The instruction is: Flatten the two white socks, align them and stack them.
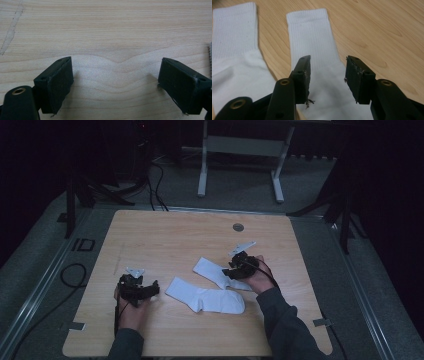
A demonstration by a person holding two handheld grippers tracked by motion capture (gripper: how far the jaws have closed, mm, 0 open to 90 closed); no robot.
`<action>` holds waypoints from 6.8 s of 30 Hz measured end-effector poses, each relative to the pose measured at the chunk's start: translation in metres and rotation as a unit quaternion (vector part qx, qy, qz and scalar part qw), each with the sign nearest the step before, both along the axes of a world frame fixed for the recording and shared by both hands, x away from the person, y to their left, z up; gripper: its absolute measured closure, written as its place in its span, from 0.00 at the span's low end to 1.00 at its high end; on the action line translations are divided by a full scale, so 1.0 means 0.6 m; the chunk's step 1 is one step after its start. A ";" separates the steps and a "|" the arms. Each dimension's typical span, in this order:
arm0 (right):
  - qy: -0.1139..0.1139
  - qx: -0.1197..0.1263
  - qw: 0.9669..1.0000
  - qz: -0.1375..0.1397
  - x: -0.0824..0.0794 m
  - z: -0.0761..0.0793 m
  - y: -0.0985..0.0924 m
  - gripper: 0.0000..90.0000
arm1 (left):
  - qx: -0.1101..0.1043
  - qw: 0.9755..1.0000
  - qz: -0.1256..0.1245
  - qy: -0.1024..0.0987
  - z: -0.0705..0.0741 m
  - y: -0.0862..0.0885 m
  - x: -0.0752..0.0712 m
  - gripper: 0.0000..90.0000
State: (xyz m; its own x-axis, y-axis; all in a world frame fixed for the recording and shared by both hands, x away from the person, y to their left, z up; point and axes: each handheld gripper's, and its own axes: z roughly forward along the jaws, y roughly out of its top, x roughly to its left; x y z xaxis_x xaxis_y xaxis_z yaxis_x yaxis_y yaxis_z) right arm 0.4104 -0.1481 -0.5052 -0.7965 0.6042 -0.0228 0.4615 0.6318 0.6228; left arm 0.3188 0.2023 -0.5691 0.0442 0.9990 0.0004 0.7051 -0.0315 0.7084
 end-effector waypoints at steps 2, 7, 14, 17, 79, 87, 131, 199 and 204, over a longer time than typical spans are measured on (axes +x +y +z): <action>-0.001 -0.002 1.000 0.004 0.003 -0.001 0.008 0.61 | 0.000 1.000 0.000 0.000 0.000 0.000 0.000 0.14; 0.002 -0.004 1.000 0.013 0.009 -0.009 0.024 0.61 | 0.000 1.000 0.000 0.000 0.000 0.000 0.000 0.14; 0.008 -0.009 1.000 0.021 0.017 -0.021 0.042 0.61 | 0.000 1.000 0.000 0.000 0.000 0.000 0.000 0.14; 0.010 -0.017 1.000 0.020 0.022 -0.027 0.048 0.61 | 0.000 1.000 0.000 0.001 0.000 0.000 0.000 0.14; -0.017 0.018 0.999 0.039 -0.013 0.079 0.016 0.93 | 0.000 1.000 0.001 -0.001 0.000 0.000 0.000 0.14; -0.046 0.025 0.997 0.056 -0.035 0.118 0.020 0.93 | -0.001 1.000 0.001 0.000 0.000 0.000 0.000 0.14; 0.008 0.064 0.994 0.086 -0.120 0.047 0.104 0.91 | 0.000 1.000 0.002 0.001 0.000 -0.001 -0.002 0.14; 0.091 0.023 0.992 0.084 -0.104 -0.063 0.193 0.81 | -0.021 0.979 -0.204 0.000 0.020 -0.103 -0.034 0.98; 0.084 0.054 0.992 0.082 -0.106 -0.038 0.172 0.74 | -0.013 0.979 -0.204 0.005 0.021 -0.104 -0.034 0.99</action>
